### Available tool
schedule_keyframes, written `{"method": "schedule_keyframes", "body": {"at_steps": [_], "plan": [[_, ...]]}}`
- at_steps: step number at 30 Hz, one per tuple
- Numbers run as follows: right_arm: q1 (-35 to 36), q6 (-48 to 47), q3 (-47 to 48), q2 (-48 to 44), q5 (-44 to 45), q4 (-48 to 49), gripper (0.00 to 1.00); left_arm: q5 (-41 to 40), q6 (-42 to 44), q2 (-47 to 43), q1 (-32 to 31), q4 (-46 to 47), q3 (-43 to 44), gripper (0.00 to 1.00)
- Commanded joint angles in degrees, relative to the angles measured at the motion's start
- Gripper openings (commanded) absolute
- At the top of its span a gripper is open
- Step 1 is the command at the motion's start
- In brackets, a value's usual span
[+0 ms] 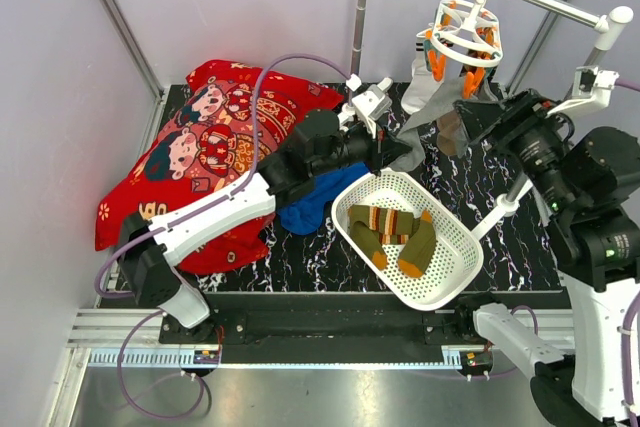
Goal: Remove the socks clipped to the hanger
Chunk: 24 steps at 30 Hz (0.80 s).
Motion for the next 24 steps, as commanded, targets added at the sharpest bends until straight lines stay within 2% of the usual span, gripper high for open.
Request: {"method": "schedule_keyframes", "body": {"at_steps": [1, 7, 13, 24], "plan": [[-0.14, -5.0, 6.95, 3.5, 6.39, -7.71, 0.73, -0.61, -0.48, -4.67, 0.01, 3.77, -1.3, 0.0], [-0.14, -7.64, 12.68, 7.64, 9.46, -10.96, 0.73, -0.44, -1.36, -5.56, 0.01, 5.18, -2.27, 0.0], [-0.14, -8.87, 13.91, 10.45, 13.33, -12.45, 0.73, -0.97, -1.8, -6.52, 0.01, 6.41, -3.59, 0.0], [0.03, -10.63, 17.16, 13.53, 13.77, -11.76, 0.71, -1.14, -3.03, -8.54, -0.6, 8.43, -5.43, 0.0]]}}
